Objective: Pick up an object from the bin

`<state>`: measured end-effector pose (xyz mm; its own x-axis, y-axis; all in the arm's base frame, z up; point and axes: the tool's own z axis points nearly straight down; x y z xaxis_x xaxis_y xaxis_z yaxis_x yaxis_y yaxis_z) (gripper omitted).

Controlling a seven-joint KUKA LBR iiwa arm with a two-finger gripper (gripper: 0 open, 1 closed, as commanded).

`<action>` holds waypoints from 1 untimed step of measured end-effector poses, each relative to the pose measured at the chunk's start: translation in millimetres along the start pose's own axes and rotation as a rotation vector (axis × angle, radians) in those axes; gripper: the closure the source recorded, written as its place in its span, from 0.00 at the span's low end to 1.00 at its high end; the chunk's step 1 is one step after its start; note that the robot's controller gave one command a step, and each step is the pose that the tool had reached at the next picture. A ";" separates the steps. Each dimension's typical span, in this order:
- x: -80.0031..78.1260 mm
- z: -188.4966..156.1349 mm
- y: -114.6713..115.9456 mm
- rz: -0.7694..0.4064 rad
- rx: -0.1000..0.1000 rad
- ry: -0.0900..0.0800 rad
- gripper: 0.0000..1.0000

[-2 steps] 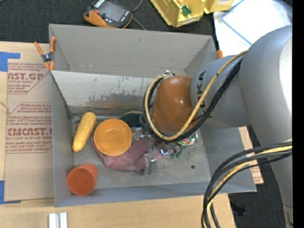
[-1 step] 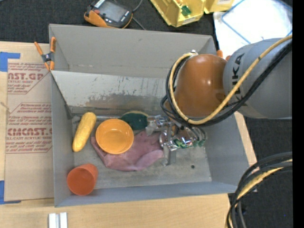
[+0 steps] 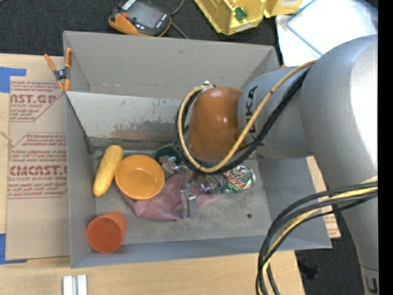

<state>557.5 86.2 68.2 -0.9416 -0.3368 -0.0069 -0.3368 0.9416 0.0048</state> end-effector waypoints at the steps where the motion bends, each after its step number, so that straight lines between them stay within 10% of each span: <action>1: 30.5 -57.5 -47.6 0.096 0.010 -0.016 0.00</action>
Offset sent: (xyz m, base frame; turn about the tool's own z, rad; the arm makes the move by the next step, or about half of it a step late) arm 0.0206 0.0211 0.0018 -0.1353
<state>544.6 30.7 125.2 -0.9693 -0.2446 -0.0229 -0.2446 0.9696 -0.0039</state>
